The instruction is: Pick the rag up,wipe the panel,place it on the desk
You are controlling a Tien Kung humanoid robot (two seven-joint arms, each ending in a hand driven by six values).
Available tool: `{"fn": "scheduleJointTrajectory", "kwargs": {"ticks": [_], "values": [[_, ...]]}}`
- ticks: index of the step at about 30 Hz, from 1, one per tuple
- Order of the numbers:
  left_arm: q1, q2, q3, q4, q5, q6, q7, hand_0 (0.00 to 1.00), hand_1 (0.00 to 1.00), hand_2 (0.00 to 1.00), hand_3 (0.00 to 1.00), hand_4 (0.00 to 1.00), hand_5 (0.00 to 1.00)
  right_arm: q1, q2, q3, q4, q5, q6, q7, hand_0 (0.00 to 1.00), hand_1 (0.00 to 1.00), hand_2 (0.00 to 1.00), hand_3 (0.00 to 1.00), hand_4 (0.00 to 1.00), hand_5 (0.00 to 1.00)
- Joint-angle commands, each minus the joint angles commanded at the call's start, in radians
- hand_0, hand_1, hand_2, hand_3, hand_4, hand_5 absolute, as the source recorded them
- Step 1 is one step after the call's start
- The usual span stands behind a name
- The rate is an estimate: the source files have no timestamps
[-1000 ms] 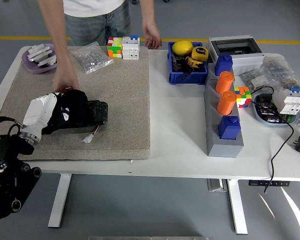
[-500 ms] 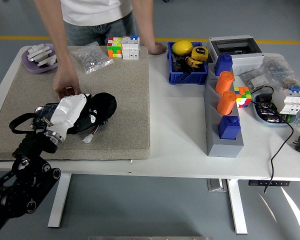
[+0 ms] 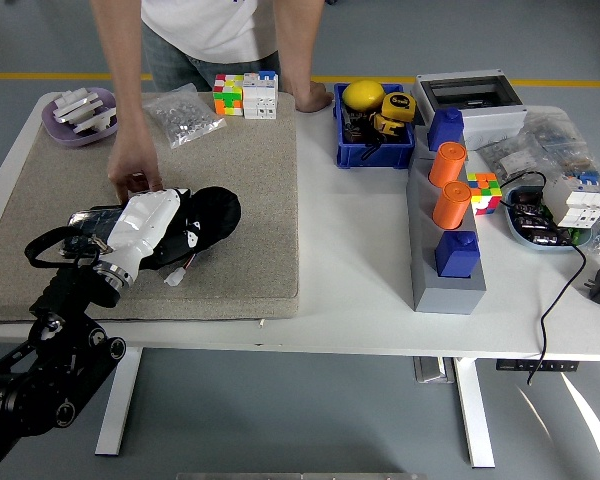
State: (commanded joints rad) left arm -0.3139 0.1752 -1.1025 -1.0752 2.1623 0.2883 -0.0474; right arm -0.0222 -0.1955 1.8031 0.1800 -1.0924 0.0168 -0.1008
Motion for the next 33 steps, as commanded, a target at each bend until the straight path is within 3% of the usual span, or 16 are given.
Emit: {"fn": "scheduleJointTrajectory", "kwargs": {"ticks": [9,33], "values": [[0.020,0.017,-0.060,0.024,0.005,0.002,-0.002,0.246,0.246,0.651,0.478,0.002,0.002,-0.004,-0.001,-0.001,0.000,-0.002,0.000,0.000,0.766,0.646,0.683,0.601,0.998,0.533],[0.086,0.073,-0.230,0.023,0.002,-0.002,-0.010,0.248,0.250,0.648,0.479,0.002,0.002,-0.013,0.004,-0.007,0.000,0.004,0.004,0.001,0.766,0.645,0.683,0.602,0.998,0.532]]}}
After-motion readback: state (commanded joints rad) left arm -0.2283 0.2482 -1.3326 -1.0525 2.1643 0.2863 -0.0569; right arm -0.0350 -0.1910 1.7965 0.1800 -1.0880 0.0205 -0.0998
